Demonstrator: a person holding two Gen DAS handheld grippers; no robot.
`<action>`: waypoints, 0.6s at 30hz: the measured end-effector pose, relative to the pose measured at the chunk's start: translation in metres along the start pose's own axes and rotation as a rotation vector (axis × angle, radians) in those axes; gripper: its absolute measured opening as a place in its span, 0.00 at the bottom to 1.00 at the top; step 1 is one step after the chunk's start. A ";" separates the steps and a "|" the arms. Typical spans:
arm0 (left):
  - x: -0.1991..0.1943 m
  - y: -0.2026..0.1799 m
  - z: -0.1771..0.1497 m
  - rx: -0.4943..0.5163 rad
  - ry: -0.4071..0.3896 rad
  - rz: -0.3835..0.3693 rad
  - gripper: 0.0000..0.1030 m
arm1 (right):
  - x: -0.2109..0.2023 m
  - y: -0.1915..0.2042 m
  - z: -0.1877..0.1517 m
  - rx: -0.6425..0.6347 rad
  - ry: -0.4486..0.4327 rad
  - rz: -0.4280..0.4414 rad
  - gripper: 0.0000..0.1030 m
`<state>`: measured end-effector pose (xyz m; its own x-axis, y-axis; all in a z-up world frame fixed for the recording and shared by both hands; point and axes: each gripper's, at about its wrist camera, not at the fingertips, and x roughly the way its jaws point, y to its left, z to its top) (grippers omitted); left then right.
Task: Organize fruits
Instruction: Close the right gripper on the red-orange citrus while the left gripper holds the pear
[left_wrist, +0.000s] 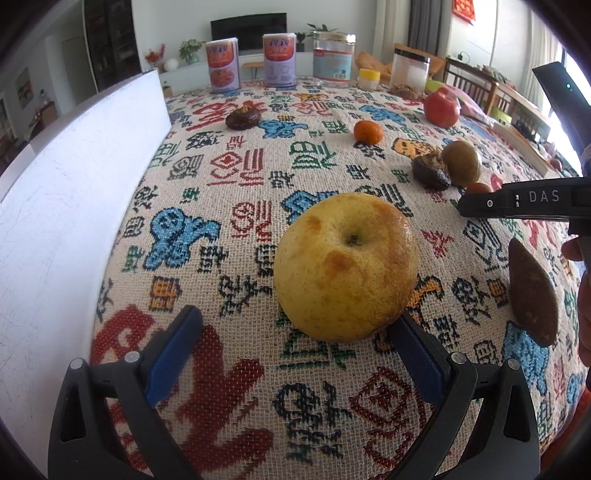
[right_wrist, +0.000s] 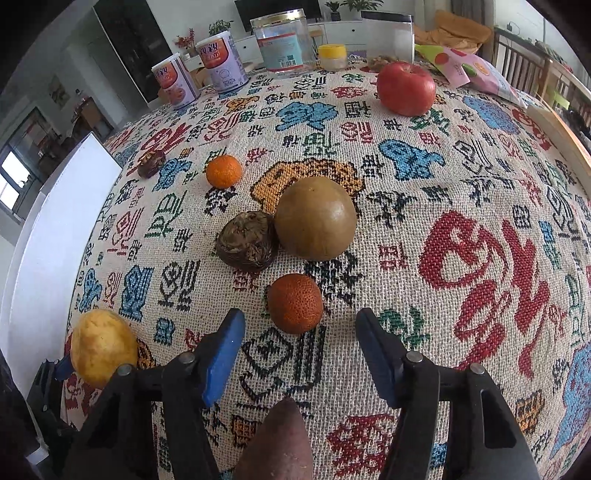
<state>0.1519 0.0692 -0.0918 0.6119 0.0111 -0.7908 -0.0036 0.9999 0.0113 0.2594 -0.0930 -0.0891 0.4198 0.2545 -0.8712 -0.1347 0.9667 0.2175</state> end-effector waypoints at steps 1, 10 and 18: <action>0.000 0.000 0.000 0.000 0.000 0.000 0.98 | 0.002 0.004 0.001 -0.014 0.003 0.004 0.37; -0.005 0.005 0.001 -0.016 0.002 -0.065 0.97 | -0.029 -0.020 -0.031 0.080 -0.102 0.093 0.26; -0.020 0.008 0.011 -0.010 -0.002 -0.183 0.96 | -0.064 -0.072 -0.079 0.199 -0.284 0.251 0.26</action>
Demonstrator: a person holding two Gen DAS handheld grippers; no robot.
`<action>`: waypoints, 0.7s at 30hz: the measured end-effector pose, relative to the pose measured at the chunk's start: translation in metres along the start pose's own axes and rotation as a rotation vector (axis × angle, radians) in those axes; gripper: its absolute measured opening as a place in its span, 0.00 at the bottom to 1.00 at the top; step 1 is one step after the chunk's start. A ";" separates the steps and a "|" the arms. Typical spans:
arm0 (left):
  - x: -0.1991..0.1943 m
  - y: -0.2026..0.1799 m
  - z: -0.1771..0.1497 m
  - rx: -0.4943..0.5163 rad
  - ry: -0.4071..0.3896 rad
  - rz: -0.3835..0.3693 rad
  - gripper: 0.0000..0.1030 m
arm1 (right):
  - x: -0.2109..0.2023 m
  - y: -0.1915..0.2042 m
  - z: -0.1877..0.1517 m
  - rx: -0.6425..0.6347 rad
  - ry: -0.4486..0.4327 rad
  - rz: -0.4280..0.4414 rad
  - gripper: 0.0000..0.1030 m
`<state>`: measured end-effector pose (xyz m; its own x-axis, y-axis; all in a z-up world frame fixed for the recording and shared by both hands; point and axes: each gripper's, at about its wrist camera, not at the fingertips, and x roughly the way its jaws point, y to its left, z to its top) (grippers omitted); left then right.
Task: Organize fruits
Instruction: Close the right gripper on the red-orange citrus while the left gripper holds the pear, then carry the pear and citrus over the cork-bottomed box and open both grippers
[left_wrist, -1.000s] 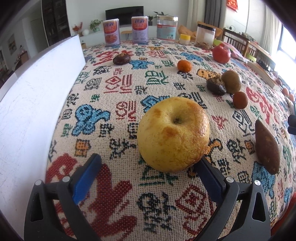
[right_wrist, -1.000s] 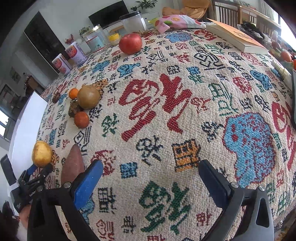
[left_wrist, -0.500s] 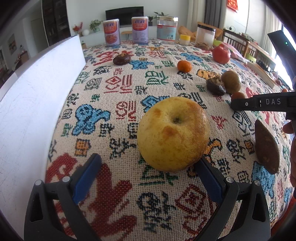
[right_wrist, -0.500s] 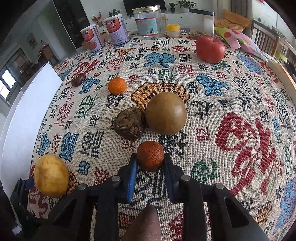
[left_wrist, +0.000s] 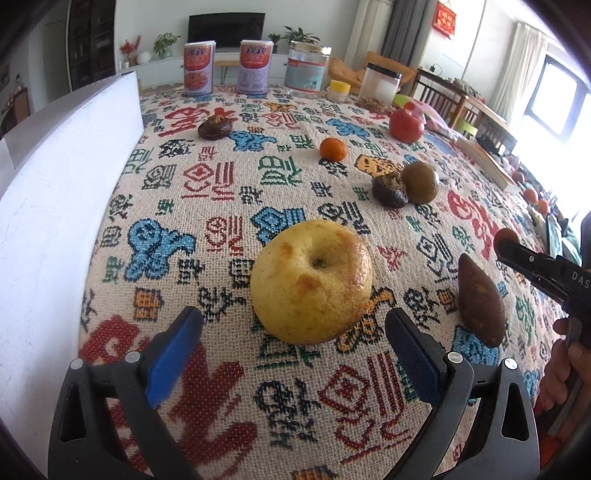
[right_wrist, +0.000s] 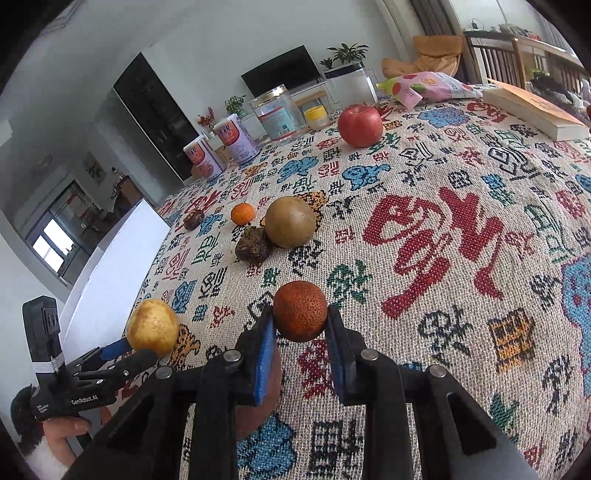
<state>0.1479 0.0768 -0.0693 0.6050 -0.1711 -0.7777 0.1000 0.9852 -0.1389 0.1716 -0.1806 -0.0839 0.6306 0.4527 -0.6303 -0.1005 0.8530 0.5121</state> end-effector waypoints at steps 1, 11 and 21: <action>-0.001 0.000 0.000 0.003 -0.004 0.004 0.96 | -0.005 -0.004 0.001 0.027 -0.019 0.024 0.26; 0.009 -0.010 0.009 0.037 -0.026 0.011 0.67 | -0.003 0.009 -0.005 -0.036 -0.021 -0.033 0.26; -0.099 -0.007 -0.010 -0.124 -0.088 -0.225 0.65 | -0.020 0.004 -0.002 -0.023 -0.098 -0.087 0.26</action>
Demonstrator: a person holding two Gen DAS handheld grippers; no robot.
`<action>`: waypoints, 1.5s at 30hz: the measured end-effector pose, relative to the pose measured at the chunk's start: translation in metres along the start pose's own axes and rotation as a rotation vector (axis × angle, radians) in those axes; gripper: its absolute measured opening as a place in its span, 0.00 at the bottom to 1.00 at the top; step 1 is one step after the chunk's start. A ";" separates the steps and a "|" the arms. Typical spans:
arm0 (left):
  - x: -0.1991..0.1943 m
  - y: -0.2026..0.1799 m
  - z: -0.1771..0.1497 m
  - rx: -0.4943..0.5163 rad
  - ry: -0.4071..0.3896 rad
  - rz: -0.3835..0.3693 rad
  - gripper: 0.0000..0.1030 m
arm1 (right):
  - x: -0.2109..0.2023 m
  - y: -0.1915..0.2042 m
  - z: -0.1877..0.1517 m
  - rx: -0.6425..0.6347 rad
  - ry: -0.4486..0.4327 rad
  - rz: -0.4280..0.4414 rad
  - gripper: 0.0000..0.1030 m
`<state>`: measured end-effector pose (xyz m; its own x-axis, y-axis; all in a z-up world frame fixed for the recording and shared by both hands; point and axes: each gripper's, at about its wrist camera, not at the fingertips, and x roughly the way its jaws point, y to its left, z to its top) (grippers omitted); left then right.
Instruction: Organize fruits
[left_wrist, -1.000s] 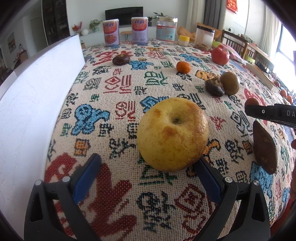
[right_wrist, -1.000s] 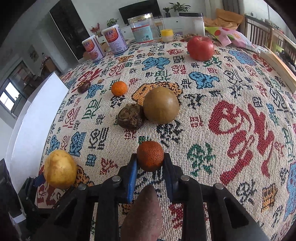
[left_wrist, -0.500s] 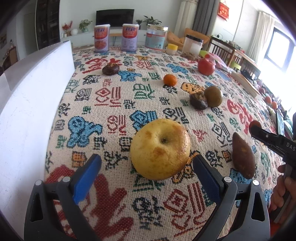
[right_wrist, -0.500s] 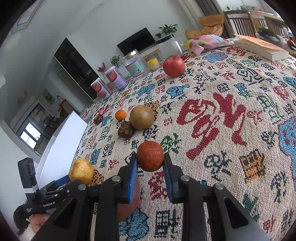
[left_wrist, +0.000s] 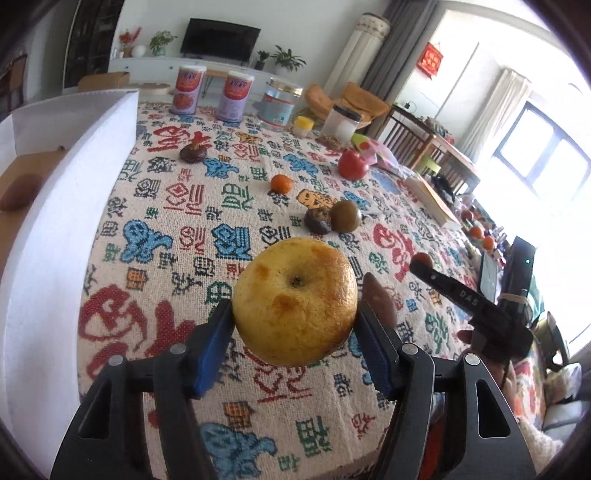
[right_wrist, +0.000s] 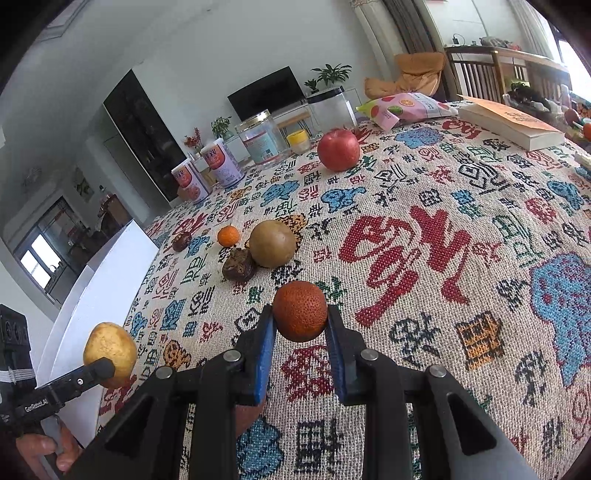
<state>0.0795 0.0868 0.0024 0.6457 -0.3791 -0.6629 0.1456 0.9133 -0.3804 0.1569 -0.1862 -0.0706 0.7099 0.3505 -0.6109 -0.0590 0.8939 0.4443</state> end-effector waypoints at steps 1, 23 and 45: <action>-0.024 -0.003 0.000 -0.013 -0.015 -0.035 0.65 | -0.001 0.001 0.001 -0.001 -0.004 -0.004 0.26; -0.156 0.207 -0.023 -0.444 -0.134 0.502 0.66 | 0.002 0.422 -0.126 -0.803 0.420 0.546 0.27; -0.103 0.071 0.017 -0.119 -0.238 0.347 0.89 | -0.001 0.229 -0.021 -0.498 0.132 0.177 0.91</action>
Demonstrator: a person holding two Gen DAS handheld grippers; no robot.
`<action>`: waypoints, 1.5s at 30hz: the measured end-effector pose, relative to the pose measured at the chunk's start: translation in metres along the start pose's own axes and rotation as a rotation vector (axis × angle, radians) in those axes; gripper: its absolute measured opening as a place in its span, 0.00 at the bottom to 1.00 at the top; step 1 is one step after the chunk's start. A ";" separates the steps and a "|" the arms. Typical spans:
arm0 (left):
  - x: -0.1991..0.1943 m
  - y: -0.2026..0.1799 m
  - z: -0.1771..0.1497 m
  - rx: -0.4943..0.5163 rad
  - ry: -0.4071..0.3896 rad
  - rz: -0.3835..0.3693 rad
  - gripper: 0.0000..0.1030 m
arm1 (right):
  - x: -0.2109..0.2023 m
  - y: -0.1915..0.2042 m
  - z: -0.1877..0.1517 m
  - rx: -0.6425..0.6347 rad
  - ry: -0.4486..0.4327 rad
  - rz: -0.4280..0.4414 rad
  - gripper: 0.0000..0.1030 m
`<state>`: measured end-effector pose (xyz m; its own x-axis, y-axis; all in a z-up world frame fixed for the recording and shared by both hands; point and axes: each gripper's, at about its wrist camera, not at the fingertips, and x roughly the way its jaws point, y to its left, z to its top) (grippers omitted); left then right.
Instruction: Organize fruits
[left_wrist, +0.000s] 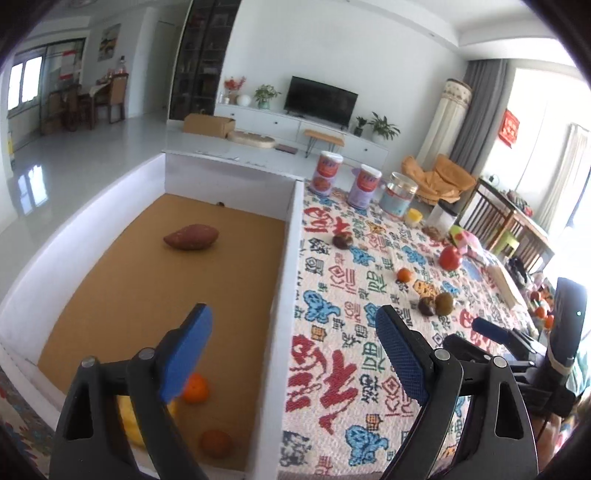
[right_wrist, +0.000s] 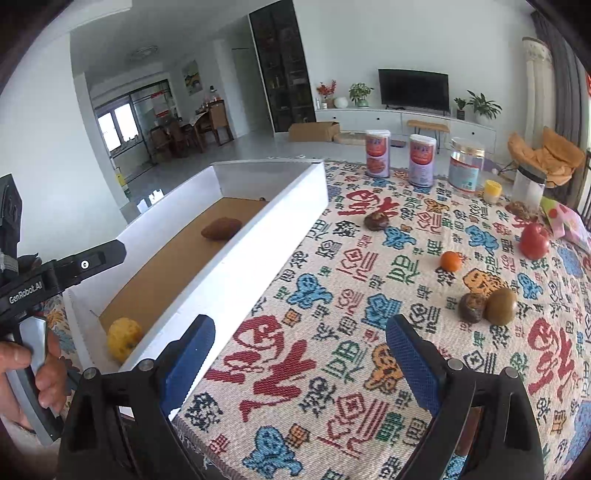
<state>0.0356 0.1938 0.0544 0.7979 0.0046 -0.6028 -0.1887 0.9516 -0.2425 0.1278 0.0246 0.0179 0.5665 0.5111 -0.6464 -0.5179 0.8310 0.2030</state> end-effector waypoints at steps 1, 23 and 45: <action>0.004 -0.017 -0.002 0.027 0.014 -0.031 0.89 | -0.003 -0.023 -0.005 0.034 0.000 -0.047 0.91; 0.207 -0.127 -0.061 0.237 0.245 0.098 0.92 | -0.050 -0.300 -0.109 0.634 0.025 -0.556 0.91; 0.211 -0.132 -0.062 0.252 0.259 0.099 0.97 | -0.021 -0.298 -0.109 0.530 0.153 -0.671 1.00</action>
<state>0.1931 0.0501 -0.0881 0.6051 0.0534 -0.7944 -0.0854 0.9963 0.0019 0.2005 -0.2575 -0.1090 0.5334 -0.1269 -0.8363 0.2828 0.9585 0.0349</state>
